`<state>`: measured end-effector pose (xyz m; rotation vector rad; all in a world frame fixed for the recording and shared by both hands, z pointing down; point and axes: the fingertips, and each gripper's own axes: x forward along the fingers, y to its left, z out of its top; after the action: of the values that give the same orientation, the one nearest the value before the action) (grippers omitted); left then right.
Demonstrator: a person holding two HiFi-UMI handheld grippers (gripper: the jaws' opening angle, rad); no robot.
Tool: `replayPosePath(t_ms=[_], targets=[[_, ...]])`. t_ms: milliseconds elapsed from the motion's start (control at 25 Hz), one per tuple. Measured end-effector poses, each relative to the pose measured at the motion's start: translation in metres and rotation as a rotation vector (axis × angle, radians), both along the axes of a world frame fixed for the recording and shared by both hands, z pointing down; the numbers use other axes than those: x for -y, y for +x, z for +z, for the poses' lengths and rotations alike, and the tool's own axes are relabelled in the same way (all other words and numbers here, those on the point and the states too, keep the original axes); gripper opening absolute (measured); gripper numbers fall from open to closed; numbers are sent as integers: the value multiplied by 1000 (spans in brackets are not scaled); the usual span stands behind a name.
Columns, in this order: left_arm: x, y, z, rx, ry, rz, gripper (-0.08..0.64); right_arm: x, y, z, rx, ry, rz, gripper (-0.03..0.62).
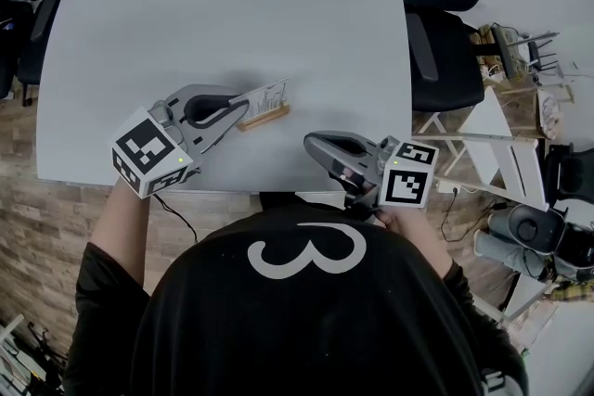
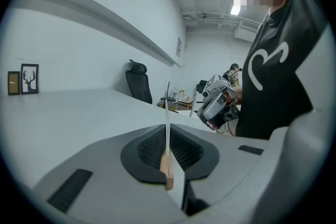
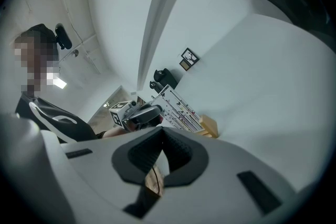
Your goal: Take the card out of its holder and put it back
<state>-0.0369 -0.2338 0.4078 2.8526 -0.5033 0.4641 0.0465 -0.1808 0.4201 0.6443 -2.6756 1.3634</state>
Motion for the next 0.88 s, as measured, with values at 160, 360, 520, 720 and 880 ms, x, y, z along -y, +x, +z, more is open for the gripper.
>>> replayPosePath(t_ms=[160, 360, 520, 720, 880], targets=[[-4, -1, 11, -3, -14, -4, 25, -3, 0, 0, -1, -3, -2, 6], [-4, -3, 24, -6, -42, -8, 25, -3, 0, 1, -5, -6, -2, 6], [-3, -5, 25, -33, -65, -12, 26, -4, 0, 3, -8, -9, 1, 6], [-5, -3, 28, -1, -70, -6, 33, -8, -1, 3, -7, -7, -1, 6], [-1, -9, 17, -63, -91, -59, 160, -13, -1, 0, -4, 5, 1, 6]])
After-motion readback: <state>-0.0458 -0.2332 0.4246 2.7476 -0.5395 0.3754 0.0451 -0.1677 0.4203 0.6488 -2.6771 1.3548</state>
